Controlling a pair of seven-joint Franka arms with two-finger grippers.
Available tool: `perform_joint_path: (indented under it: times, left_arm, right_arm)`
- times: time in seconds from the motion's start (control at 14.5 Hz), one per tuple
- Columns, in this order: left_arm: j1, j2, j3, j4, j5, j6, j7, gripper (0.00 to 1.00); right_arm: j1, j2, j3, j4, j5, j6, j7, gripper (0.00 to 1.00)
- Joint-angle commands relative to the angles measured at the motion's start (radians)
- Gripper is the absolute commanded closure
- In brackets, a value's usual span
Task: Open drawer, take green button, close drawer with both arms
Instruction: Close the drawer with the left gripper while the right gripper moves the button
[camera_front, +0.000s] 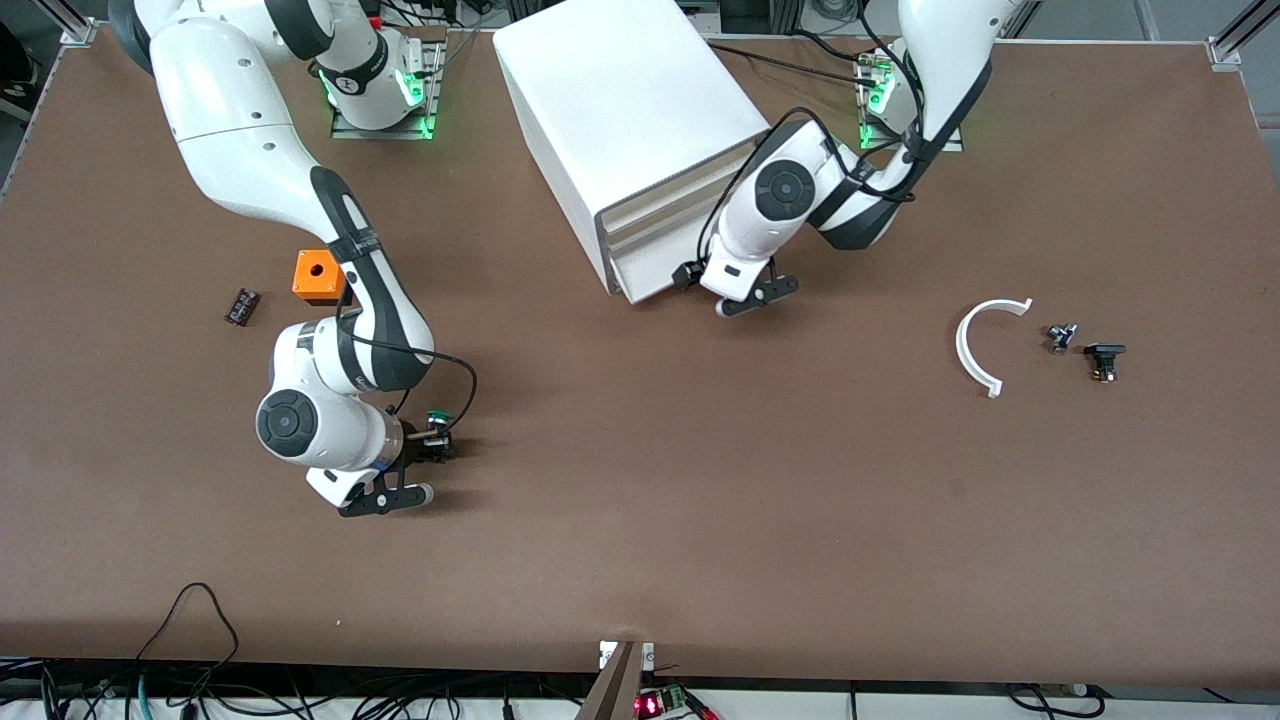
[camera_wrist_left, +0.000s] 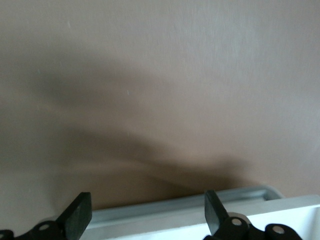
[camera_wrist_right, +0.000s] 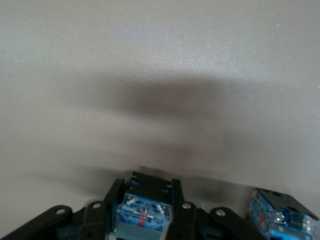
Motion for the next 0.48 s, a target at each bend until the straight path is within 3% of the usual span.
perform_joint_path:
  times: [0.0,0.07,0.14,0.41]
  left_arm:
    - [-0.002,-0.013,-0.028,-0.010,0.007,-0.028,-0.035,0.01]
    - [-0.005,-0.009,-0.045,-0.010,0.007,-0.028,-0.064,0.01]
    - [-0.016,-0.007,-0.051,-0.008,0.007,-0.028,-0.087,0.01]
    - [-0.045,-0.008,-0.054,-0.007,0.005,-0.028,-0.122,0.01]
  right_arm:
    - [-0.013,-0.012,0.014,-0.015,-0.002,0.010,-0.016,0.47]
    - [-0.014,-0.012,0.014,-0.015,0.000,0.012,-0.007,0.05]
    - [-0.014,-0.013,0.014,-0.010,0.001,0.010,-0.004,0.00]
    - [-0.024,-0.067,0.003,-0.004,-0.002,-0.008,-0.008,0.00]
